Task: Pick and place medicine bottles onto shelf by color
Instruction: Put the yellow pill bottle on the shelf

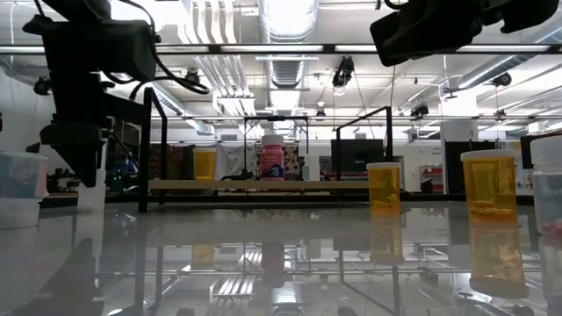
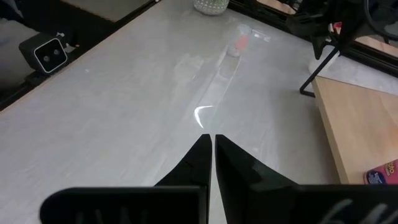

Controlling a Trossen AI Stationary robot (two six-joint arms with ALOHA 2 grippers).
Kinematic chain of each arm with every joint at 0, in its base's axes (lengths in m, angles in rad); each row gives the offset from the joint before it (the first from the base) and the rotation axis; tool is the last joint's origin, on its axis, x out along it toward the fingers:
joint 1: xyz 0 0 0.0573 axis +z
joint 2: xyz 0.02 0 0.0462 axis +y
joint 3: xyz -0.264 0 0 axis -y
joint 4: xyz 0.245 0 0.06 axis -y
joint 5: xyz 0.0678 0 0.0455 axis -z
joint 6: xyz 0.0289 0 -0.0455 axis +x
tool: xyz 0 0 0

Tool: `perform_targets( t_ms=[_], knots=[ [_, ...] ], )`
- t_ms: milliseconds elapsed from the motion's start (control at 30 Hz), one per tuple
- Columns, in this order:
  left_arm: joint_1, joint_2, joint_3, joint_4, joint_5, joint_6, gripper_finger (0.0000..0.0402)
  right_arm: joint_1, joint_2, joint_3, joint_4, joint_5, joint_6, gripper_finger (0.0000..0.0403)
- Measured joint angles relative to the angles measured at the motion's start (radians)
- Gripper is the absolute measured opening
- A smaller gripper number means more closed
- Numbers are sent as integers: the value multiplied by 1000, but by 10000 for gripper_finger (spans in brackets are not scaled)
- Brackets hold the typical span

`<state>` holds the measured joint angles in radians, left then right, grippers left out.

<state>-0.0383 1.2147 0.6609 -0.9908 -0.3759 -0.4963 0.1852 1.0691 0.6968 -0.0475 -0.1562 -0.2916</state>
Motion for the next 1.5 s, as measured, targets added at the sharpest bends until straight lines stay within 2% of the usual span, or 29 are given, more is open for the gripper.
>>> perform_targets(
  t_ms=[200,367,533,767,933,1067,1267,1400,1500],
  knots=[
    [0,-22,0,4,1,6,118,0,0,0,0,0,3,12],
    [-1,-30,7,-14,8,6,126,0,0,0,0,0,3,12],
    [-1,-31,83,-116,75,6,133,0,0,0,0,0,17,12],
    [-8,-30,268,-294,310,-34,130,0,0,0,0,0,31,12],
    [-35,-23,411,-443,392,-109,130,0,0,0,0,0,31,12],
    [-61,-24,516,-476,446,-161,129,0,0,0,-8,0,31,12],
    [-101,36,702,-443,452,-205,129,0,-1,0,-79,0,31,12],
    [-103,142,845,-425,446,-195,129,0,-11,0,-112,0,30,12],
    [-103,249,960,-424,445,-133,129,0,-28,-8,-126,0,20,12]
  ],
)
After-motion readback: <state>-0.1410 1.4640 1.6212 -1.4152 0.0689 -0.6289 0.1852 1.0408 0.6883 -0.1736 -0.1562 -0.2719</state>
